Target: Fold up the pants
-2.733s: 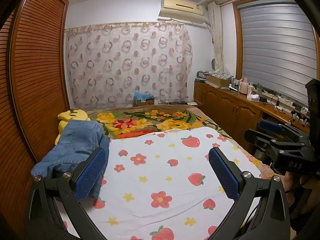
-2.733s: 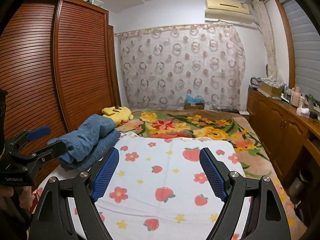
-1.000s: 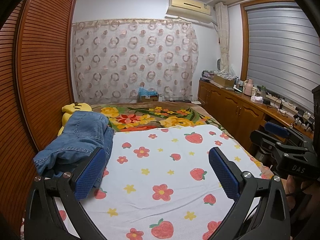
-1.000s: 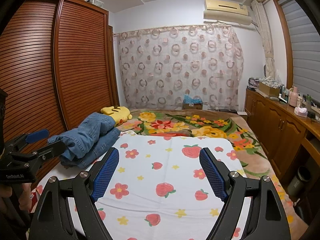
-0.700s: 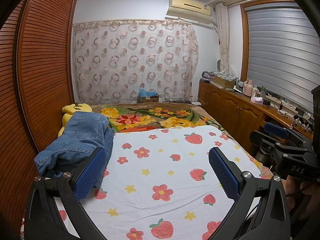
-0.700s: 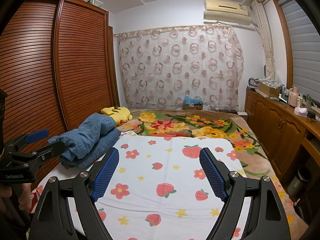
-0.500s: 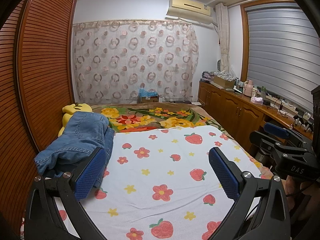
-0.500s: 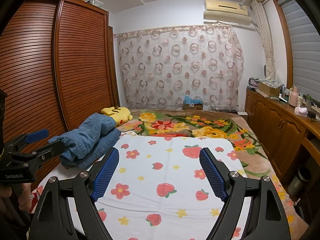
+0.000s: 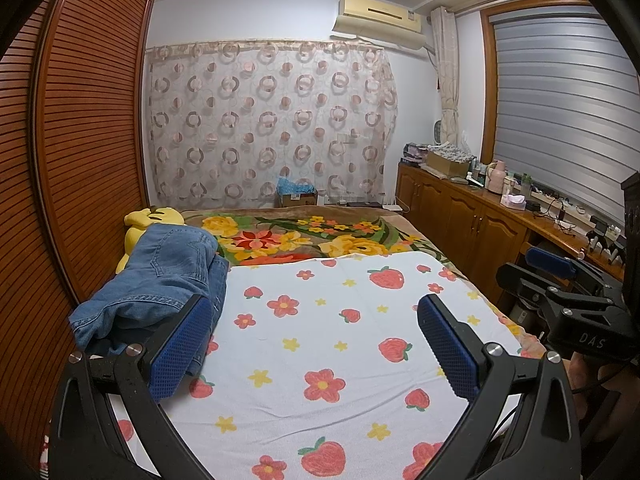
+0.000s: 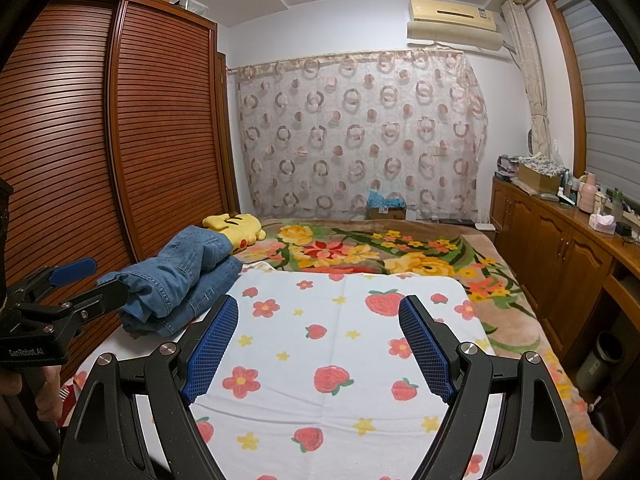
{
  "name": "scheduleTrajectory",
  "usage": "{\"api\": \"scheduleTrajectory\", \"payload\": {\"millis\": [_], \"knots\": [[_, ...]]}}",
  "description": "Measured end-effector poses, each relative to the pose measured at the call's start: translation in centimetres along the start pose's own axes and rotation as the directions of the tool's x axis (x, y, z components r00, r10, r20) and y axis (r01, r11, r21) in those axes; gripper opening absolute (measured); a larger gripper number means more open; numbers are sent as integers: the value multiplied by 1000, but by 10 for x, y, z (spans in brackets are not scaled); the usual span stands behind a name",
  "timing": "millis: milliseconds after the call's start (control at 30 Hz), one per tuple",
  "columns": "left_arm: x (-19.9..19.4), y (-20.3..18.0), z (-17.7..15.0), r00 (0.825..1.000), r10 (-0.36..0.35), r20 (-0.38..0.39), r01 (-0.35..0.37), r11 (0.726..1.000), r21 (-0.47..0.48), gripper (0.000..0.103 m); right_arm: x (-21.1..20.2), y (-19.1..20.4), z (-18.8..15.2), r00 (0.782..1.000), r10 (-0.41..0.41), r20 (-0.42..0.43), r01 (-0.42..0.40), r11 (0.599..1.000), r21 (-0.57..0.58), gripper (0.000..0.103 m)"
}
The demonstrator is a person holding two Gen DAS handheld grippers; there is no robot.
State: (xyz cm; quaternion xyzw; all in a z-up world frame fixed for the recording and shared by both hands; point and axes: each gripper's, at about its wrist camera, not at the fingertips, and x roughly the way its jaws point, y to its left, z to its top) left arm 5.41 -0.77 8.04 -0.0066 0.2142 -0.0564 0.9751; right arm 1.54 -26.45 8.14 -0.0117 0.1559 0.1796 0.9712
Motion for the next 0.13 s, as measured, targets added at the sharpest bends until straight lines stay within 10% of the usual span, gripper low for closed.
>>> {"api": "scheduleTrajectory", "payload": {"millis": [133], "knots": [[0, 0, 0, 1000, 0, 0, 0, 1000, 0, 103, 0, 0, 0, 1000, 0, 0, 0, 1000, -1, 84]]}}
